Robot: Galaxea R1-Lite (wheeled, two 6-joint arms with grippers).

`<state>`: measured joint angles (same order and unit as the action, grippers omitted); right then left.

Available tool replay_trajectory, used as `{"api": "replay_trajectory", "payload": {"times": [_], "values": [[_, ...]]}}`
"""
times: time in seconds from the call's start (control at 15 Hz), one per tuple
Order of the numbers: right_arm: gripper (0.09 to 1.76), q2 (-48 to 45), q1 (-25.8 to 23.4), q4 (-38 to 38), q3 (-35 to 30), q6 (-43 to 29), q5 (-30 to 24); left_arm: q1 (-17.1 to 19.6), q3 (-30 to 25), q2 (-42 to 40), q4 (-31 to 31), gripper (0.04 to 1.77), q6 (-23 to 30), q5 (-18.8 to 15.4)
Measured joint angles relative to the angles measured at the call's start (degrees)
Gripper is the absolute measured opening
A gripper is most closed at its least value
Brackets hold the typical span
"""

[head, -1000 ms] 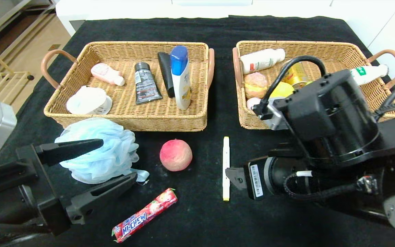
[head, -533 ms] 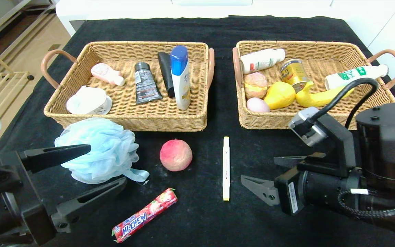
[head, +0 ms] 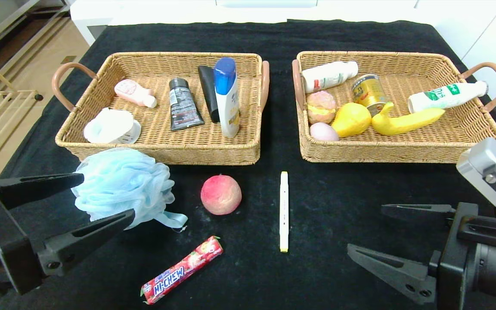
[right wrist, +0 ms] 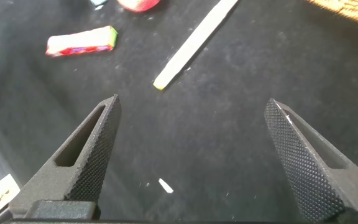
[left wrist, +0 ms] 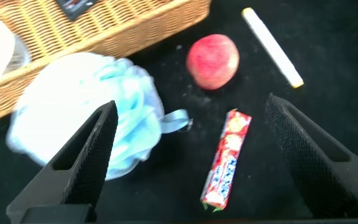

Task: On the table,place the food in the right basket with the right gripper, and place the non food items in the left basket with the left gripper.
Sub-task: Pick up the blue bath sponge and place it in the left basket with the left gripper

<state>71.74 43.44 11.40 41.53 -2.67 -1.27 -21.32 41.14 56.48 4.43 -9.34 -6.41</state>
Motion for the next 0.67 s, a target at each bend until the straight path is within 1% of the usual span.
{"api": "replay_trajectory", "payload": {"times": [0.2, 0.33, 0.53, 0.67], "values": [[1.69, -1.5, -0.5, 0.1, -0.5, 0.1, -0.2, 1.7, 5.1, 0.2, -8.2, 1.72, 0.0, 0.3], [1.70, -2.0, -0.6, 0.1, -0.6, 0.0, -0.3, 3.0, 7.5, 0.9, -13.2, 1.72, 0.1, 1.4], [1.70, -2.0, -1.0, 0.1, -0.6, 0.0, -0.4, 4.5, 11.6, 3.6, -16.7, 1.72, 0.4, 5.5], [1.70, -2.0, -1.2, 0.1, -0.6, 0.1, -0.4, 5.7, 15.7, 6.9, -20.2, 1.72, 0.6, 8.4]]}}
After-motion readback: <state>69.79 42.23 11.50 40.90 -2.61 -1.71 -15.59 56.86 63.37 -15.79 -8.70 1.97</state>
